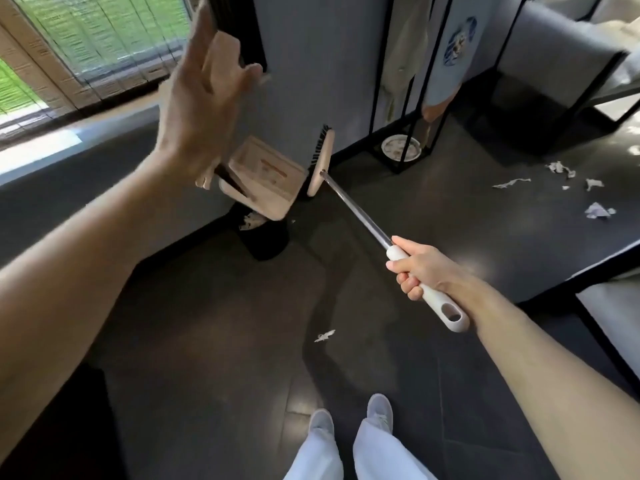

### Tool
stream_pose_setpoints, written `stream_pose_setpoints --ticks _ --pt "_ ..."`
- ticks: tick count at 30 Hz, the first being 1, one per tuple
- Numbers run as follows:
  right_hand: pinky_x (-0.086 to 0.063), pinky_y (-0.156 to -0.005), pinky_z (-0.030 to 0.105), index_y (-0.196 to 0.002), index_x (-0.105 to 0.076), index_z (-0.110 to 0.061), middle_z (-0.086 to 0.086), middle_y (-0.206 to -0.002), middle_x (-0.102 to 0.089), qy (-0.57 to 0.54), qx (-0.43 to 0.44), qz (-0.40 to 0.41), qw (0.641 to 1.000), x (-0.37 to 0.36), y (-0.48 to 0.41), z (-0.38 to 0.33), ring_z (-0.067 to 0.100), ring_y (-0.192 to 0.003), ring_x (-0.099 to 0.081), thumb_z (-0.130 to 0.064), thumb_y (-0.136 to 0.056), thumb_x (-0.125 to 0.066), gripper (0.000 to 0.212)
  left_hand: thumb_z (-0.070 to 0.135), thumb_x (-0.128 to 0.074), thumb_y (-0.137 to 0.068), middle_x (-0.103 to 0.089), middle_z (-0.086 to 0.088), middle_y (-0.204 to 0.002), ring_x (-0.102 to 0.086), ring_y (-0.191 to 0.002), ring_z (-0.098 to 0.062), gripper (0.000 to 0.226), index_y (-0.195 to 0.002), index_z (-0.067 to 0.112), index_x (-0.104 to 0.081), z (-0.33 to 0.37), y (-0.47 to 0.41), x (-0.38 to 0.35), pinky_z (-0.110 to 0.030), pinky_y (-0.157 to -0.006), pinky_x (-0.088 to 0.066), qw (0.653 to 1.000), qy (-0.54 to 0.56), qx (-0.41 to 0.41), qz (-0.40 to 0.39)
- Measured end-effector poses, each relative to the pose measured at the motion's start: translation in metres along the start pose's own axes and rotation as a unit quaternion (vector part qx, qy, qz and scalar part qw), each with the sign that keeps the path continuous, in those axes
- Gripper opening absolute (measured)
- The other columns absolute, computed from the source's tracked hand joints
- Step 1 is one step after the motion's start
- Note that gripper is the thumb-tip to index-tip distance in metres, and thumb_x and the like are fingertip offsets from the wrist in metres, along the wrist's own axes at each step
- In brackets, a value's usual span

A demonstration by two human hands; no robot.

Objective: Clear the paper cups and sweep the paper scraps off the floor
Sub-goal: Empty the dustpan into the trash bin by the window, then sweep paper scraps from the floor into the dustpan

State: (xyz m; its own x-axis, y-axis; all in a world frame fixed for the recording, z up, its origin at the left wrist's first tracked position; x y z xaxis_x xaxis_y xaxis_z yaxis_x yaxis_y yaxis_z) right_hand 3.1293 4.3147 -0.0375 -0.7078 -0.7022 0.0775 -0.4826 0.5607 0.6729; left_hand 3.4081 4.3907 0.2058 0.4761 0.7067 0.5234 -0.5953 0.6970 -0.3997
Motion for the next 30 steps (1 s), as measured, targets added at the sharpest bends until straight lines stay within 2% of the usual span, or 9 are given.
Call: stream_pose_setpoints --ticks 3,6,9,14,18,21,25,27,30 --pt "-0.033 -0.033 0.017 -0.151 -0.027 -0.03 0.003 -0.063 -0.044 0.008 -0.012 0.026 1.0 0.02 0.012 0.013 0.005 -0.035 -0.037 -0.005 -0.097 -0.051 0.063 0.019 -0.065 -0.09 -0.035 0.005 -0.153 -0.036 -0.135 -0.005 0.08 -0.154 0.026 -0.018 -0.01 -0.012 -0.014 0.008 -0.086 -0.029 1.0 -0.002 0.02 -0.021" --pt "-0.032 -0.033 0.016 -0.152 -0.024 -0.029 0.005 -0.064 -0.041 -0.005 -0.037 0.059 0.998 0.046 0.023 0.037 0.005 -0.034 -0.035 -0.004 -0.098 -0.05 0.065 0.012 -0.063 -0.09 -0.038 0.009 -0.151 -0.037 -0.136 -0.005 0.077 -0.153 0.03 -0.023 -0.033 -0.005 -0.052 -0.007 -0.103 -0.033 0.996 0.009 0.061 -0.059" --pt "-0.029 -0.032 0.015 -0.152 -0.02 -0.028 0.003 -0.063 -0.036 -0.047 -0.062 0.096 0.992 0.078 0.035 0.069 0.006 -0.033 -0.031 -0.001 -0.098 -0.048 0.067 0.01 -0.064 -0.089 -0.039 0.01 -0.15 -0.036 -0.135 -0.002 0.075 -0.151 0.03 -0.028 -0.038 0.014 -0.112 0.004 -0.096 -0.024 0.99 0.017 0.072 -0.123" --pt "-0.028 -0.031 0.015 -0.153 -0.021 -0.027 0.003 -0.058 -0.035 -0.114 -0.094 0.135 0.98 0.139 0.034 0.105 0.005 -0.033 -0.032 0.001 -0.097 -0.047 0.068 0.013 -0.066 -0.088 -0.049 0.008 -0.142 -0.057 -0.119 -0.026 0.074 -0.147 0.042 -0.031 -0.037 0.027 -0.222 -0.044 -0.102 -0.047 0.97 0.039 0.1 -0.219" --pt "-0.028 -0.031 0.014 -0.152 -0.022 -0.028 0.003 -0.061 -0.035 -0.175 -0.114 0.157 0.965 0.198 0.014 0.114 0.004 -0.032 -0.031 0.002 -0.097 -0.047 0.067 0.013 -0.063 -0.089 -0.052 0.006 -0.139 -0.059 -0.114 -0.021 0.072 -0.147 0.043 -0.032 -0.019 0.017 -0.312 -0.032 -0.096 -0.049 0.954 0.051 0.105 -0.275" --pt "-0.028 -0.031 0.014 -0.152 -0.023 -0.028 0.003 -0.063 -0.036 -0.215 -0.121 0.17 0.954 0.252 -0.004 0.117 0.004 -0.032 -0.031 0.002 -0.097 -0.046 0.066 0.013 -0.062 -0.091 -0.053 0.005 -0.138 -0.057 -0.118 -0.032 0.07 -0.146 0.044 -0.032 0.011 0.002 -0.389 -0.047 -0.101 -0.047 0.94 0.062 0.107 -0.319" --pt "-0.03 -0.032 0.014 -0.15 -0.026 -0.028 0.003 -0.066 -0.038 -0.26 -0.117 0.191 0.939 0.34 -0.021 0.104 0.004 -0.035 -0.033 0.001 -0.097 -0.048 0.065 0.012 -0.063 -0.09 -0.055 0.003 -0.137 -0.056 -0.12 -0.032 0.07 -0.145 0.043 -0.034 0.075 -0.025 -0.488 -0.047 -0.102 -0.046 0.924 0.084 0.078 -0.364" --pt "-0.03 -0.033 0.014 -0.15 -0.026 -0.028 0.002 -0.066 -0.037 -0.27 -0.108 0.206 0.934 0.382 -0.029 0.091 0.004 -0.037 -0.033 0.002 -0.096 -0.047 0.065 0.01 -0.063 -0.09 -0.056 0.002 -0.136 -0.062 -0.112 -0.026 0.07 -0.145 0.043 -0.035 0.104 -0.039 -0.531 -0.04 -0.096 -0.051 0.92 0.102 0.062 -0.373" --pt "-0.03 -0.032 0.015 -0.15 -0.026 -0.028 0.002 -0.065 -0.037 -0.296 -0.1 0.222 0.924 0.438 -0.046 0.069 0.004 -0.034 -0.033 0.003 -0.096 -0.048 0.066 0.009 -0.062 -0.091 -0.055 0.004 -0.136 -0.063 -0.062 -0.003 0.07 -0.144 0.045 -0.034 0.138 -0.068 -0.592 -0.015 -0.051 -0.048 0.912 0.121 0.048 -0.389"
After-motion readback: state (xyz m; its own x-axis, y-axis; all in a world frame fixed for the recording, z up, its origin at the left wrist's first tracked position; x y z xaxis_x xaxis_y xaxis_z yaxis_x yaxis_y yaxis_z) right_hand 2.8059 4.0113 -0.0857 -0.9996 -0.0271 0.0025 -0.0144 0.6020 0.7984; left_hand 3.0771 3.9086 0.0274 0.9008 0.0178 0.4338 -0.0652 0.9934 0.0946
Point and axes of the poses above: each hand's wrist, its own y-axis away from the middle knuckle, its own x-axis out of the back of the hand, z = x × y, the point moved 9 cm from there along -y, towards the middle knuckle
